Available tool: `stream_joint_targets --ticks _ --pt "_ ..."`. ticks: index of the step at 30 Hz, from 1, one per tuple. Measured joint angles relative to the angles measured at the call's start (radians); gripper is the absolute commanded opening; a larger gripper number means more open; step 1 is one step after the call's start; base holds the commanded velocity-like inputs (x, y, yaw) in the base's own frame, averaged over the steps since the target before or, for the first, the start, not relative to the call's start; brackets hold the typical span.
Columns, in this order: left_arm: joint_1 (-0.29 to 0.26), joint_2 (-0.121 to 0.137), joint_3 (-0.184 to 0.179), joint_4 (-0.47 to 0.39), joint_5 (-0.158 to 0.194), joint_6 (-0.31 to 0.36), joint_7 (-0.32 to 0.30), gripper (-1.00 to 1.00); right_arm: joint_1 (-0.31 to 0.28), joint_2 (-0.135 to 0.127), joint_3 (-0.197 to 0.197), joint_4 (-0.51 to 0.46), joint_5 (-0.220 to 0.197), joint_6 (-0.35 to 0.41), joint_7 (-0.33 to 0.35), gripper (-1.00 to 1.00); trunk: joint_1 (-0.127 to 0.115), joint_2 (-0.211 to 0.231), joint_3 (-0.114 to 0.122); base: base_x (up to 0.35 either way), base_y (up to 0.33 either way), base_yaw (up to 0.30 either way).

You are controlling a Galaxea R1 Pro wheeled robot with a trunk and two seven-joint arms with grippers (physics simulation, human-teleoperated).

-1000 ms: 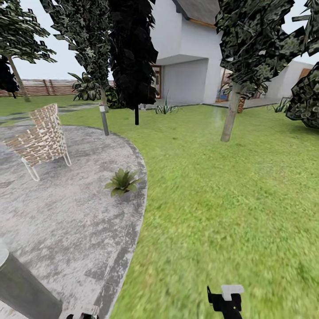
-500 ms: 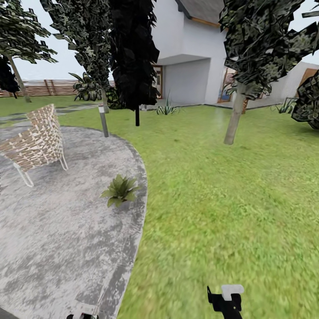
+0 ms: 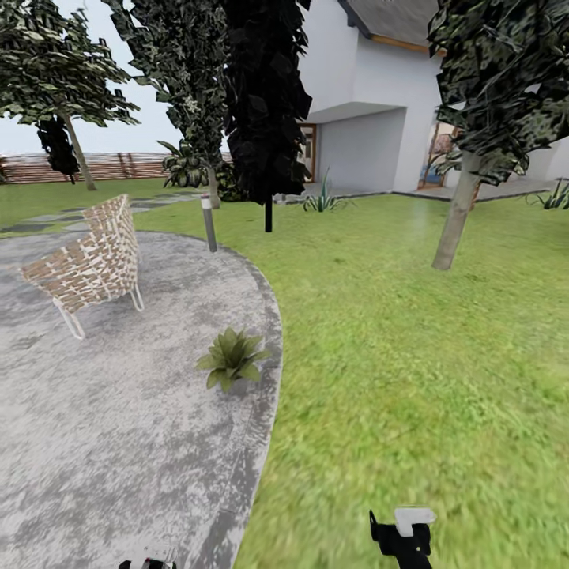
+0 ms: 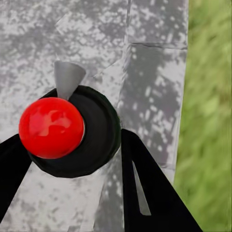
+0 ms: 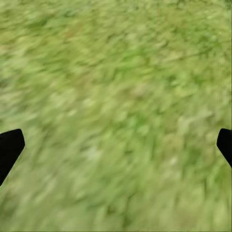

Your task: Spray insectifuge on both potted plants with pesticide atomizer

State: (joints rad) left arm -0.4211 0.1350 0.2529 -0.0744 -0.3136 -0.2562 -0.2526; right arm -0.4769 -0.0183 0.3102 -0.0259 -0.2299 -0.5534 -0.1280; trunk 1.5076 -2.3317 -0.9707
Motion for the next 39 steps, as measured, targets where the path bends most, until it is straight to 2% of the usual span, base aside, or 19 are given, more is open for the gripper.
stream_joint_targets --ticks 9,18,29,39 --pt "0.000 0.000 -0.001 0.000 0.000 0.000 0.000 -1.00 0.003 0.000 0.000 0.000 0.000 0.000 0.000 1.00 0.000 0.000 0.008 0.334 -0.005 0.220" --pt "0.000 0.000 0.000 0.000 0.000 0.000 0.001 -1.00 0.003 0.000 0.000 0.000 0.000 0.000 0.000 1.00 0.000 0.000 0.016 0.280 -0.121 0.211" --pt "0.000 -0.001 -0.001 0.000 0.000 0.000 0.002 -1.00 0.005 -0.003 0.001 0.000 0.006 -0.001 0.001 1.00 0.000 0.000 0.017 0.152 -0.075 0.018" --pt "0.000 -0.001 0.000 0.000 0.000 0.000 0.002 -1.00 0.005 0.000 0.002 0.000 0.003 -0.001 0.000 1.00 0.001 0.000 0.017 0.011 -0.001 0.000"
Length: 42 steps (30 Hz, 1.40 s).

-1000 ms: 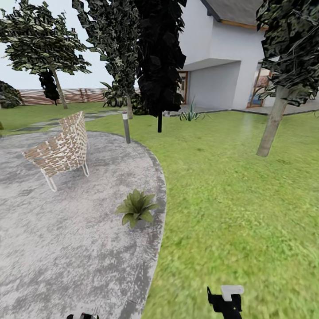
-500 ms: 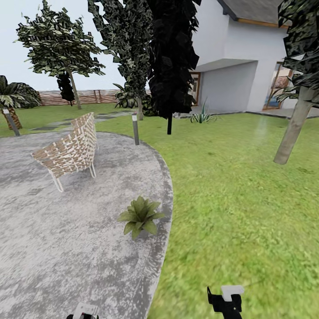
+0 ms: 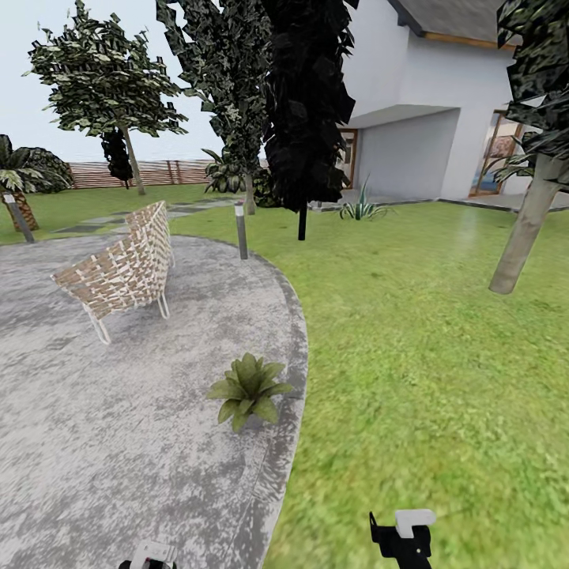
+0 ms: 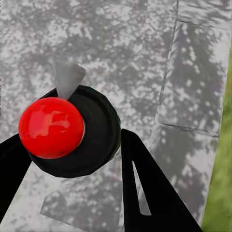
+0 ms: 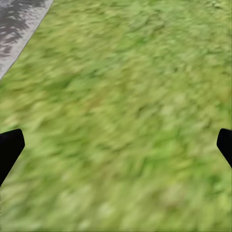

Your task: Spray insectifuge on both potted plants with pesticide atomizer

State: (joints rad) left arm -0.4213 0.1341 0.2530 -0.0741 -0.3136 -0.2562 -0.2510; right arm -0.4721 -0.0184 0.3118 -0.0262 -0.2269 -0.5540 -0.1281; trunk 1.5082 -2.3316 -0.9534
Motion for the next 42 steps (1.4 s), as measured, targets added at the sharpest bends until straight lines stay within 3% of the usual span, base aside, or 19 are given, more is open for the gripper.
stream_joint_targets --ticks 14,29,42 --pt "0.000 -0.002 -0.002 0.000 0.000 0.000 -0.001 -1.00 0.000 0.000 0.000 0.000 -0.002 0.000 0.000 1.00 0.000 0.000 0.000 0.016 0.000 0.241" --pt "0.000 -0.002 -0.001 0.000 0.000 0.000 -0.001 -1.00 0.000 0.000 0.000 0.000 -0.001 0.000 0.000 1.00 -0.001 0.000 0.000 0.270 -0.108 0.018" --pt "0.000 -0.002 -0.001 0.000 0.001 0.000 -0.001 -1.00 0.000 0.000 0.000 0.000 -0.001 0.000 0.000 1.00 0.000 0.000 0.000 0.209 -0.117 0.259"
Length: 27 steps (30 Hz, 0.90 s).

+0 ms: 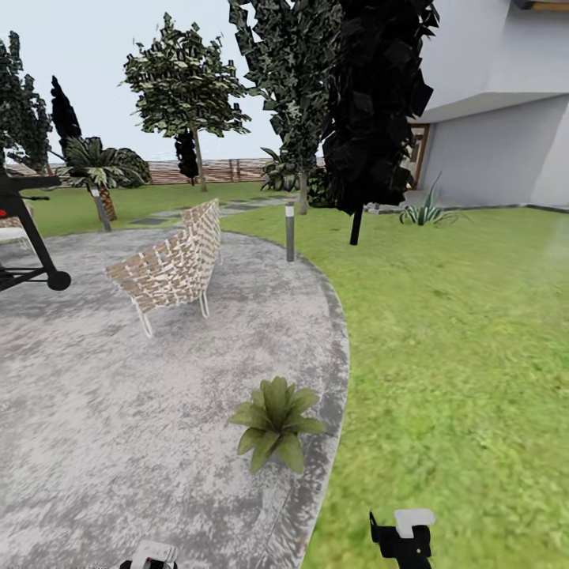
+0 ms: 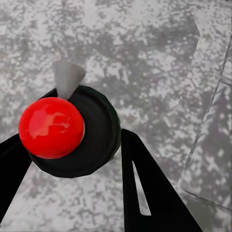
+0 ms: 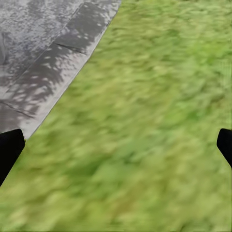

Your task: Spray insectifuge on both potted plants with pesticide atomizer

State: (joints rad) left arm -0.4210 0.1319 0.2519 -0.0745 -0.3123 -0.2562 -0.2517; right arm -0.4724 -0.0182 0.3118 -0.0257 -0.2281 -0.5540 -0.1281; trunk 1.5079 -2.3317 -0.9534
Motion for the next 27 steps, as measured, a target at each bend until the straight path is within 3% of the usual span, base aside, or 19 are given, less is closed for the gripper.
stream_joint_targets --ticks 9,11,13,15,16,18,20,21,23,27 --pt "-0.001 -0.001 -0.007 -0.014 -0.005 0.003 -0.005 -1.00 0.000 0.000 0.003 -0.004 0.004 0.000 0.003 1.00 0.000 0.000 0.000 0.104 -0.046 0.099" --pt "-0.005 0.004 -0.025 -0.017 -0.020 0.005 -0.011 -1.00 0.000 0.000 0.021 -0.006 0.011 0.001 0.004 1.00 0.000 0.000 0.000 0.010 -0.003 0.003" --pt "-0.014 0.012 -0.064 -0.019 -0.057 0.004 -0.015 -1.00 -0.001 0.000 0.088 -0.008 0.054 0.002 0.006 1.00 0.000 0.000 0.000 0.003 -0.001 0.001" --pt "-0.019 0.018 -0.105 -0.025 -0.107 0.003 -0.020 -1.00 -0.001 -0.001 0.193 -0.018 0.133 0.003 0.012 1.00 0.000 0.000 0.000 0.001 0.000 0.000" --pt "-0.019 0.019 -0.121 -0.029 -0.128 0.003 -0.031 -1.00 -0.001 -0.002 0.219 -0.025 0.153 0.002 0.020 1.00 0.000 0.000 0.000 0.000 0.000 0.000" --pt "-0.019 0.020 -0.170 -0.048 -0.208 0.006 -0.118 -1.00 0.000 -0.006 0.262 -0.057 0.208 0.005 0.079 1.00 0.000 0.000 0.000 0.000 0.000 0.000" --pt "-0.019 0.023 -0.186 -0.083 -0.262 0.010 -0.209 -1.00 -0.001 -0.009 0.282 -0.083 0.252 0.010 0.155 1.00 0.000 0.000 0.000 0.000 0.000 0.000" --pt "-0.019 0.028 -0.190 -0.118 -0.295 0.014 -0.273 -1.00 -0.004 -0.010 0.290 -0.095 0.278 0.018 0.224 1.00 0.000 0.000 0.000 0.000 0.000 0.000" --pt "-0.020 0.037 -0.194 -0.182 -0.335 0.018 -0.373 -1.00 -0.023 -0.012 0.290 -0.104 0.296 0.041 0.346 1.00 0.000 0.000 0.000 0.000 0.000 0.000" --pt "-0.050 0.052 -0.194 -0.279 -0.355 0.043 -0.546 -1.00 -0.054 -0.011 0.288 -0.169 0.307 0.062 0.537 1.00 0.000 0.000 0.000 0.000 0.000 0.000"
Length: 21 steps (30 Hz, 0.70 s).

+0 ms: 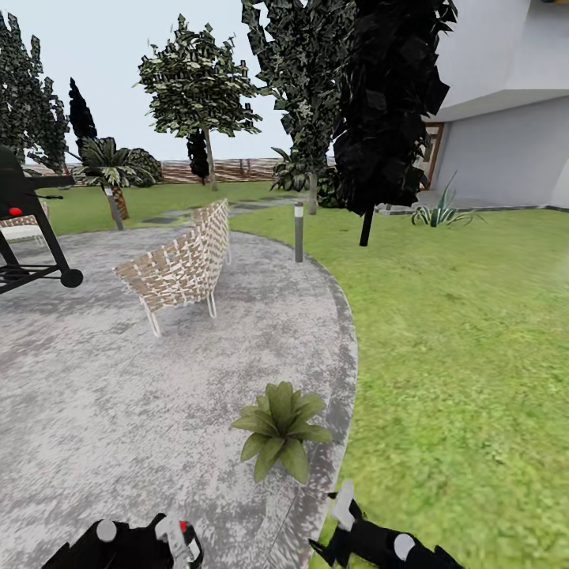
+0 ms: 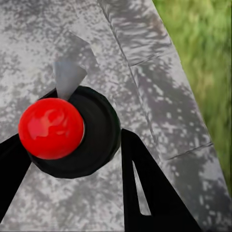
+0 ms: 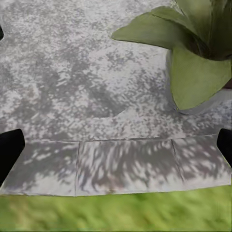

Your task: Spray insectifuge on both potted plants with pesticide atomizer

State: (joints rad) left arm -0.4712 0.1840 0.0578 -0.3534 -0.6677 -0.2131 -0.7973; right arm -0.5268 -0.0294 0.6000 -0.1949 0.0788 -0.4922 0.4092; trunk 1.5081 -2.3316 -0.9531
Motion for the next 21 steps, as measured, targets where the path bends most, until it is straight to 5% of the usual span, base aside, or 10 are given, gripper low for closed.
stream_joint_targets --ticks 2,6,8,9,10,12,13,17,21 --pt "-0.047 0.003 -0.002 -0.019 -0.014 0.054 -0.068 -1.00 -0.005 0.001 -0.002 -0.079 0.001 0.070 0.068 1.00 0.000 0.000 0.000 0.000 0.000 0.000" --pt "-0.089 -0.012 -0.005 -0.024 -0.109 0.073 -0.125 -1.00 -0.013 0.003 -0.003 -0.156 0.003 0.156 0.082 1.00 0.000 0.000 0.000 0.000 0.000 0.000" --pt "-0.093 -0.018 -0.005 -0.024 -0.115 0.073 -0.130 -1.00 -0.015 0.007 -0.001 -0.160 0.004 0.158 0.094 1.00 0.000 0.000 0.000 0.000 0.000 0.000" --pt "-0.095 -0.027 -0.006 -0.025 -0.118 0.072 -0.132 -1.00 -0.022 0.009 0.000 -0.164 0.014 0.160 0.154 1.00 0.000 0.000 0.000 0.000 0.000 0.000" --pt "-0.096 -0.032 -0.006 -0.025 -0.120 0.072 -0.132 -1.00 -0.030 0.010 -0.001 -0.170 0.024 0.161 0.191 -1.00 0.000 0.000 0.000 0.000 0.000 0.000" --pt "-0.096 -0.036 -0.007 -0.025 -0.121 0.071 -0.135 -1.00 -0.037 0.011 -0.001 -0.184 0.035 0.161 0.220 -1.00 0.000 0.000 0.000 0.000 0.000 0.000" --pt "-0.097 -0.039 -0.055 -0.030 -0.124 0.073 -0.177 -1.00 -0.042 0.012 -0.002 -0.198 0.040 0.161 0.235 -1.00 0.000 0.000 0.000 0.000 0.000 0.000" --pt "-0.098 -0.065 -0.083 -0.069 -0.125 0.083 -0.185 -1.00 -0.042 0.020 -0.001 -0.224 0.042 0.162 0.239 -1.00 0.000 0.000 0.000 0.000 0.000 0.000" --pt "-0.098 -0.082 -0.188 -0.112 -0.123 0.155 -0.185 -1.00 -0.042 0.035 0.000 -0.232 0.043 0.165 0.240 -1.00 0.000 0.000 0.000 0.000 0.000 0.000"
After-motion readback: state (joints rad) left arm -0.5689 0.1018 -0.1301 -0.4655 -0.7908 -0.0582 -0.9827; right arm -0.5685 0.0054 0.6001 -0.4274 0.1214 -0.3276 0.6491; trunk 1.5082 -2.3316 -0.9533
